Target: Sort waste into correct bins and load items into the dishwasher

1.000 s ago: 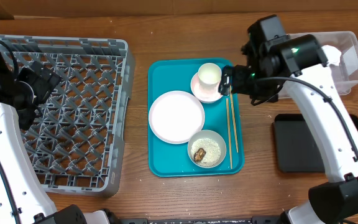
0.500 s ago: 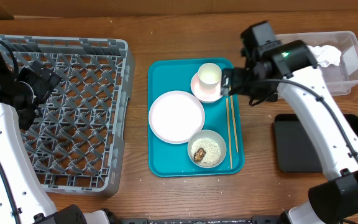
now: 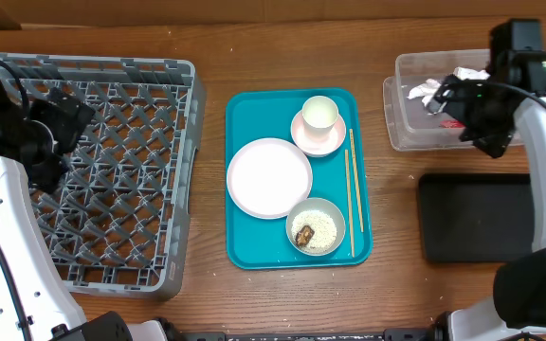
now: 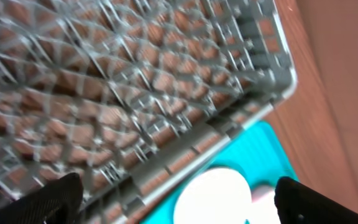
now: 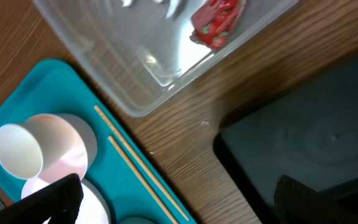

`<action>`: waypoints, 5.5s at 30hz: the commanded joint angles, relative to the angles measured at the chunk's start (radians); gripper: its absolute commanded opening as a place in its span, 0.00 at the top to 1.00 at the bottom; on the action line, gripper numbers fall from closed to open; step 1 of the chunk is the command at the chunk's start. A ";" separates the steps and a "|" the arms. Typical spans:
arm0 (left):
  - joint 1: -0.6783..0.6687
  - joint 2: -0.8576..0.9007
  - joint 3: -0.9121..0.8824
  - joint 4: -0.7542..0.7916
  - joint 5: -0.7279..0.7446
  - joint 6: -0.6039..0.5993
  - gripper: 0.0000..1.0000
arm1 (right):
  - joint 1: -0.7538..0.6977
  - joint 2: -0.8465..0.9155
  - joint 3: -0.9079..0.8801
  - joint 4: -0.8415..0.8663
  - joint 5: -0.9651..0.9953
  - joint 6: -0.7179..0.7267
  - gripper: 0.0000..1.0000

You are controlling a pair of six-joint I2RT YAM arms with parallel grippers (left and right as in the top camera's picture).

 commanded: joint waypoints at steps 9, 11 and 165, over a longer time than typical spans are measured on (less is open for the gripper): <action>-0.234 -0.004 0.014 -0.070 0.286 0.232 0.00 | -0.019 -0.008 0.020 0.006 -0.001 0.012 0.00; -0.327 -0.004 0.014 -0.063 0.246 0.258 0.00 | -0.019 -0.008 0.020 0.018 -0.001 0.012 0.00; -1.031 0.863 0.769 0.143 -0.021 0.546 0.96 | -0.032 -0.007 -0.026 0.190 -0.154 -0.053 0.00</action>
